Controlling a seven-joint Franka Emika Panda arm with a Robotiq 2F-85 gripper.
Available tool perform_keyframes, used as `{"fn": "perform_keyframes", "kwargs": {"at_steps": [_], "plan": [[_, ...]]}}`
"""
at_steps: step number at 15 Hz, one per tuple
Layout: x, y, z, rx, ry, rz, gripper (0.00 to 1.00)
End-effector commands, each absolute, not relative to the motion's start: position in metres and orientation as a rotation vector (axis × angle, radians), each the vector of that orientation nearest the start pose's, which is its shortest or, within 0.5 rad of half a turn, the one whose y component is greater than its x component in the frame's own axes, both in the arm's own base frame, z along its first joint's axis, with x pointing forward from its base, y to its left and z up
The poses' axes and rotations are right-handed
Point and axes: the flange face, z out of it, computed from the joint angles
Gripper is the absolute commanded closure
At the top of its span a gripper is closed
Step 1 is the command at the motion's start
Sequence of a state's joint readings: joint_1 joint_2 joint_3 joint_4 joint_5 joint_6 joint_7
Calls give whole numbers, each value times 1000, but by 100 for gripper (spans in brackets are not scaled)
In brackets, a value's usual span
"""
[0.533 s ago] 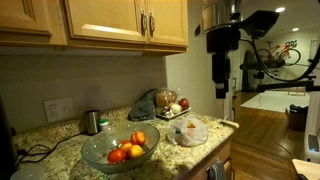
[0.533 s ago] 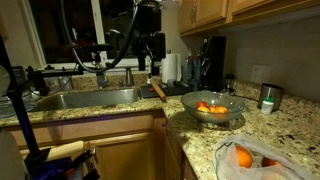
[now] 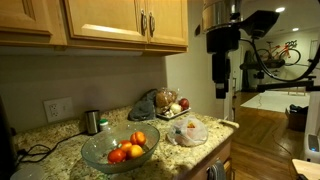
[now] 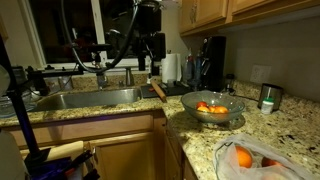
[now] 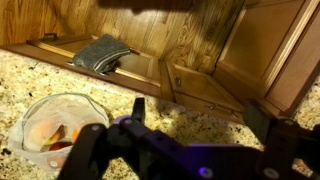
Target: Take one peach from the plastic and put it in the glass bowl
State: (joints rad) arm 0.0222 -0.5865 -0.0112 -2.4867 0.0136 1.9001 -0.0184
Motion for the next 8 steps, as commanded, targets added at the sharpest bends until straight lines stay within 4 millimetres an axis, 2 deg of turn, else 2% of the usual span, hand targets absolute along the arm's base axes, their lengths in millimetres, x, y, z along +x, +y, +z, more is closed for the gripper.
{"fn": "perform_keyframes", "kwargs": {"at_steps": [1,5,8], "plan": [[372,5,489,-3122,-42,1,0],[373,5,488,-3125,-40,3,0],[378,4,484,-3152,-29,-59,0]]}}
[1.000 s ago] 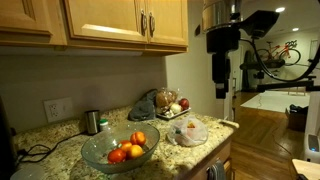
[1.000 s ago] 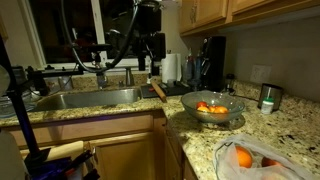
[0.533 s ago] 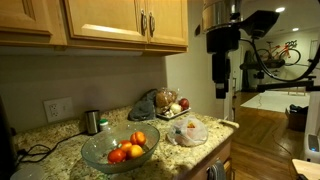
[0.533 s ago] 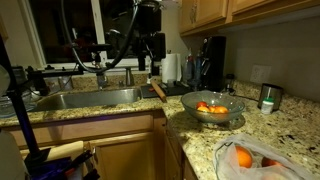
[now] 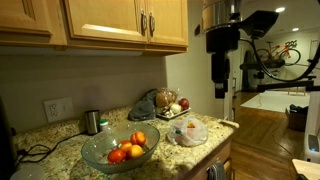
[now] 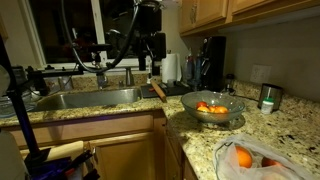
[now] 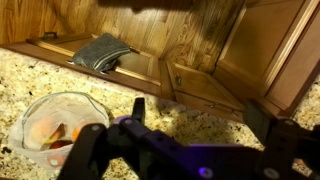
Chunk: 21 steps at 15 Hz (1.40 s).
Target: Take one peach from the plastic and put it in the glass bowl
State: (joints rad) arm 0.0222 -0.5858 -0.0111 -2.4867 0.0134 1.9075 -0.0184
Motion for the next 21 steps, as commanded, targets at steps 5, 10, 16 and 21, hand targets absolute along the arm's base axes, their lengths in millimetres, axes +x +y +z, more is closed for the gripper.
{"fn": "perform_keyframes", "kwargs": {"at_steps": [5,10,16,21], "plan": [[394,-4,473,-3191,-22,-154,0],[419,-25,462,-3226,39,-243,0],[425,-62,452,-3291,206,-268,0],[427,-97,451,-3370,353,-380,0]]}}
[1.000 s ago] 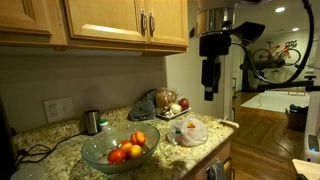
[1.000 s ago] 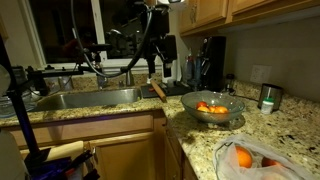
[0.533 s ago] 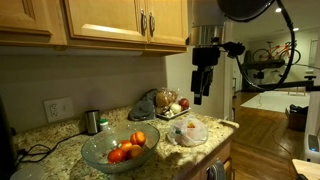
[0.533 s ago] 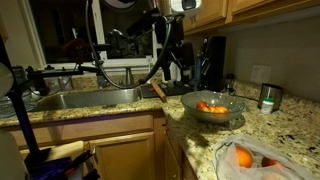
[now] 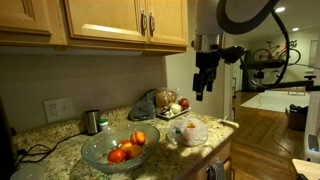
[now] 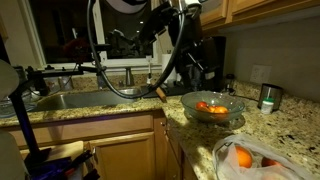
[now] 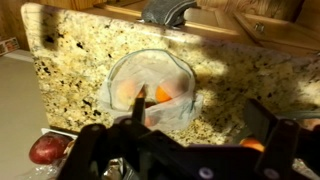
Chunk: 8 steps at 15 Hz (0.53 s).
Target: Take one peach from the plastic and put it in the glass bowl
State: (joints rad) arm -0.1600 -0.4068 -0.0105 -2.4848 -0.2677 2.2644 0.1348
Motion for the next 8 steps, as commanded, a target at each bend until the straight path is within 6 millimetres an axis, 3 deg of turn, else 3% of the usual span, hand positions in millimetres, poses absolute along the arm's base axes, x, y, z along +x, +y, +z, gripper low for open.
{"fn": "perform_keyframes", "kwargs": {"at_steps": [1,8], "plan": [[427,-103,450,-3379,382,-410,0],[435,-131,431,-3371,556,-457,0]]}}
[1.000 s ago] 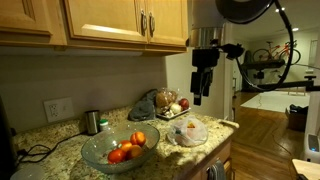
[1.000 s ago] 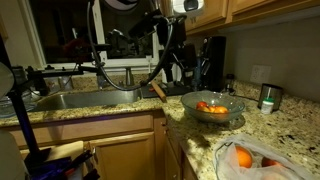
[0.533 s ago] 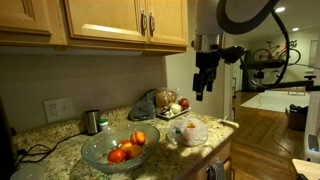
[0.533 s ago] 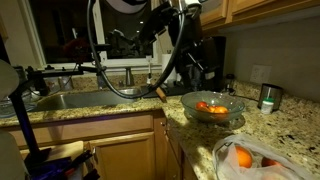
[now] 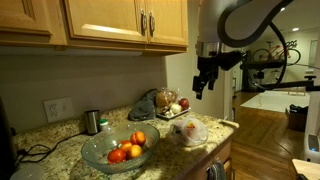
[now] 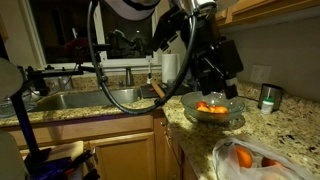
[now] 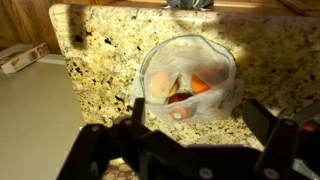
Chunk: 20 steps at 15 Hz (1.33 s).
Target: Take one peach from the plastic and put it in the glass bowl
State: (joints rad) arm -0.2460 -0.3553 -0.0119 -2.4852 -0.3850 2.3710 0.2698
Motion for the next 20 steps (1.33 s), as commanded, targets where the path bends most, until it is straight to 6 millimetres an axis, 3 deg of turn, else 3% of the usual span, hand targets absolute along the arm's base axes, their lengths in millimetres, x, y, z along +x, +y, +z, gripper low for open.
{"fn": "perform_keyframes", "kwargs": {"at_steps": [1,4,5,10,20], "plan": [[439,-136,426,-3365,588,-466,0],[448,-147,415,-3341,656,-485,0],[442,-136,420,-3348,593,-446,0],[445,-136,415,-3347,587,-433,0],[474,-142,366,-3420,583,-326,0]]}}
